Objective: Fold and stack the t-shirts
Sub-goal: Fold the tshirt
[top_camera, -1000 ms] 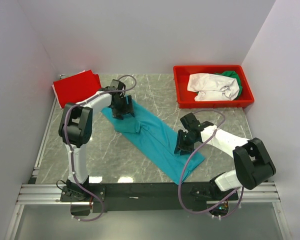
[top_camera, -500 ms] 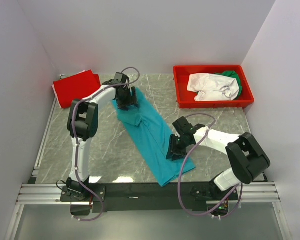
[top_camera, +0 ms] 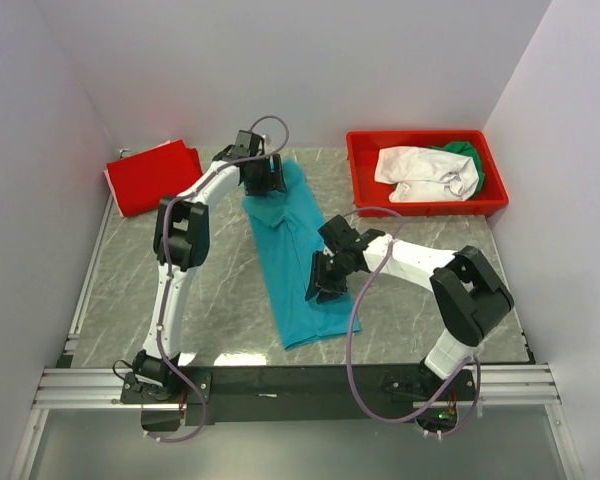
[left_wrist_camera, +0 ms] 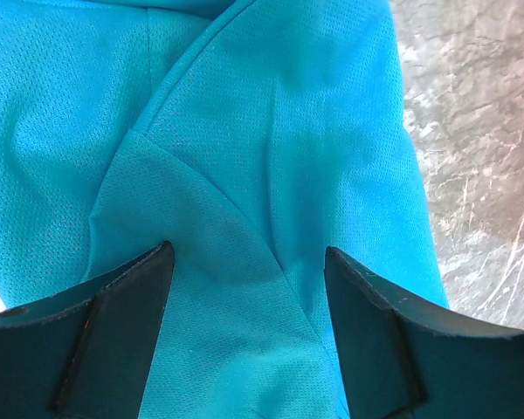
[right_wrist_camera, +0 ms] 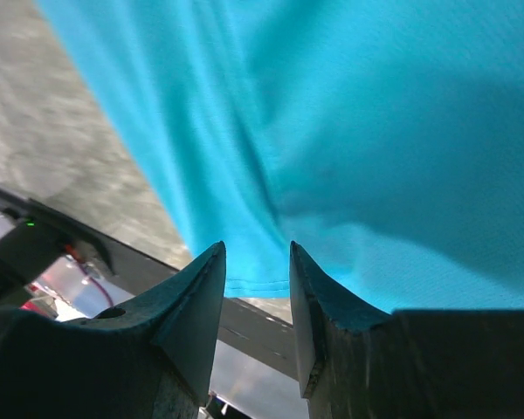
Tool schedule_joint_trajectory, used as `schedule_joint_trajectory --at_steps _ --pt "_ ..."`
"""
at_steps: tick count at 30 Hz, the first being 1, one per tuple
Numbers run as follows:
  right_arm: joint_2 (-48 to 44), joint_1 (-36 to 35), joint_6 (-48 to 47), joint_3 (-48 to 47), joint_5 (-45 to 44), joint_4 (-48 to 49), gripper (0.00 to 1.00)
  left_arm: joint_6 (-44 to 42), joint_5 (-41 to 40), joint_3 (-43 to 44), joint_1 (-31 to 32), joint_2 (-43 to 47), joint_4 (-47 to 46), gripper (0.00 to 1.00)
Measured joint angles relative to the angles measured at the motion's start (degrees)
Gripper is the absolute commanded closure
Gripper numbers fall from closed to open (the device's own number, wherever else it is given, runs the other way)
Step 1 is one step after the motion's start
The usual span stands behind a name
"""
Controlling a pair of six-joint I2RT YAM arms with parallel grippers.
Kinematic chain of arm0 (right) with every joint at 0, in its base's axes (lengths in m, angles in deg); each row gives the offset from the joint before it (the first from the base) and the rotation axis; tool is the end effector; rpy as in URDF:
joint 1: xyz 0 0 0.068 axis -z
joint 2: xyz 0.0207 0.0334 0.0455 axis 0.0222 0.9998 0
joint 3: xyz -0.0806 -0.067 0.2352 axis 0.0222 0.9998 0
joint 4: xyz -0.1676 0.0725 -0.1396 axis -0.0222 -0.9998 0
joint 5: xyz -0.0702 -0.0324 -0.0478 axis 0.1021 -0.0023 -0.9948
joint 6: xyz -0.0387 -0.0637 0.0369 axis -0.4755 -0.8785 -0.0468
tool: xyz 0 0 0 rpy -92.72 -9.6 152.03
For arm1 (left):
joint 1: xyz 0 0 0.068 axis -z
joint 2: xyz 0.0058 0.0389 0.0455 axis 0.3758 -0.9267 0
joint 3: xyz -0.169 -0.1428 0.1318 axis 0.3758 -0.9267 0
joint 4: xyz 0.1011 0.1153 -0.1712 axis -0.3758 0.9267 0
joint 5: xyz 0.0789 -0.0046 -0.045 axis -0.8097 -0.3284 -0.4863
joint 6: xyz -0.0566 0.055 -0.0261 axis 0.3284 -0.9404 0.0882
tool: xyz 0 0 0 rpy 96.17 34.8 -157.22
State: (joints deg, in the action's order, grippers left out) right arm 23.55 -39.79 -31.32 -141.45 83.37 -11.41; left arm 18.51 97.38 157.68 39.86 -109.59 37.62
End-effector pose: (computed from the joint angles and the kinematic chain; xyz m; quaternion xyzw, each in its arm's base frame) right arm 0.2172 0.2055 0.1452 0.0103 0.9657 0.2579 0.0278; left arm 0.4956 -0.1764 0.1435 -0.0139 0.9355 -0.2214 0.2752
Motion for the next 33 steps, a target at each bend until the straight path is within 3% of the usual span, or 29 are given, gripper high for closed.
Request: schedule_joint_trajectory --at_steps 5,13,24,33 --pt "0.11 -0.13 -0.09 -2.43 -0.09 -0.04 0.58 -0.61 1.6 -0.04 -0.13 -0.24 -1.42 0.23" --pt "-1.03 -0.13 -1.81 -1.99 -1.01 -0.74 0.58 0.7 1.99 -7.32 -0.17 5.62 -2.67 0.22" --pt "-2.58 -0.13 -2.32 7.98 -0.87 2.69 0.58 4.07 4.46 -15.43 -0.17 10.56 -4.52 0.22" --pt "-0.68 -1.84 -1.14 7.52 1.57 6.75 0.58 3.96 5.99 -12.22 -0.24 6.45 -5.33 0.22"
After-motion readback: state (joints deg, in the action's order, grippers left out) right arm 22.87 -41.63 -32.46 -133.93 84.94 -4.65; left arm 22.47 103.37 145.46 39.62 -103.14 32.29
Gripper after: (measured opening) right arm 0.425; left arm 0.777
